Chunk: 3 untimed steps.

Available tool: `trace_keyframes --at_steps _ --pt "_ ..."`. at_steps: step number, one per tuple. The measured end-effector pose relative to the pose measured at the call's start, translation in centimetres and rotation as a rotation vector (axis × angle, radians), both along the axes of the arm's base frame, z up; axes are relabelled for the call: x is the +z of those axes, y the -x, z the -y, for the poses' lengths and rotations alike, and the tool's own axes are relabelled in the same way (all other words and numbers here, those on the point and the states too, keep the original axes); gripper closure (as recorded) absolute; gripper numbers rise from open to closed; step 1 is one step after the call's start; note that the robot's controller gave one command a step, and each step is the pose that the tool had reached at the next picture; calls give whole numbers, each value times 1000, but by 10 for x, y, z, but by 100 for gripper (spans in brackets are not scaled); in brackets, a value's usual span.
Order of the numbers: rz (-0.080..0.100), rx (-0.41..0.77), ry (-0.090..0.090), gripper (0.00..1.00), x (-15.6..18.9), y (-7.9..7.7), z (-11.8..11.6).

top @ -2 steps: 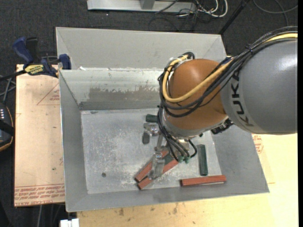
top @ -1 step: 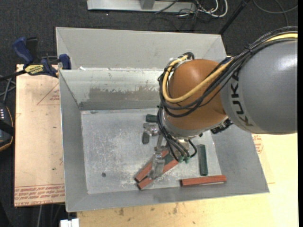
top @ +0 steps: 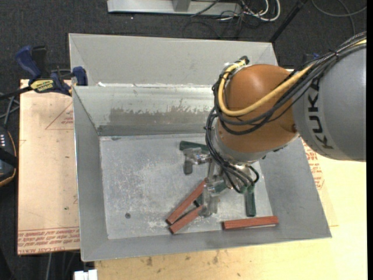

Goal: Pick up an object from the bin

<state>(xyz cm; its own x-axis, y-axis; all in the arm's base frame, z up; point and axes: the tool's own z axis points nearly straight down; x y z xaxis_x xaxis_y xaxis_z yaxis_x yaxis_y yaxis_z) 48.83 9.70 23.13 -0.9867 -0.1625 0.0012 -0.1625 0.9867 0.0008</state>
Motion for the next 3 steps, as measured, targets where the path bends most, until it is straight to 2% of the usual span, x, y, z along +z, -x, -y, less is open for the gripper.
trace_keyframes --at_steps 1,2,3 --pt "13 42 -2 0 -32 -6 -4" --pt "1 -105 0 0 -79 1 -5" --pt "2 -279 -1 100 -149 -18 32"
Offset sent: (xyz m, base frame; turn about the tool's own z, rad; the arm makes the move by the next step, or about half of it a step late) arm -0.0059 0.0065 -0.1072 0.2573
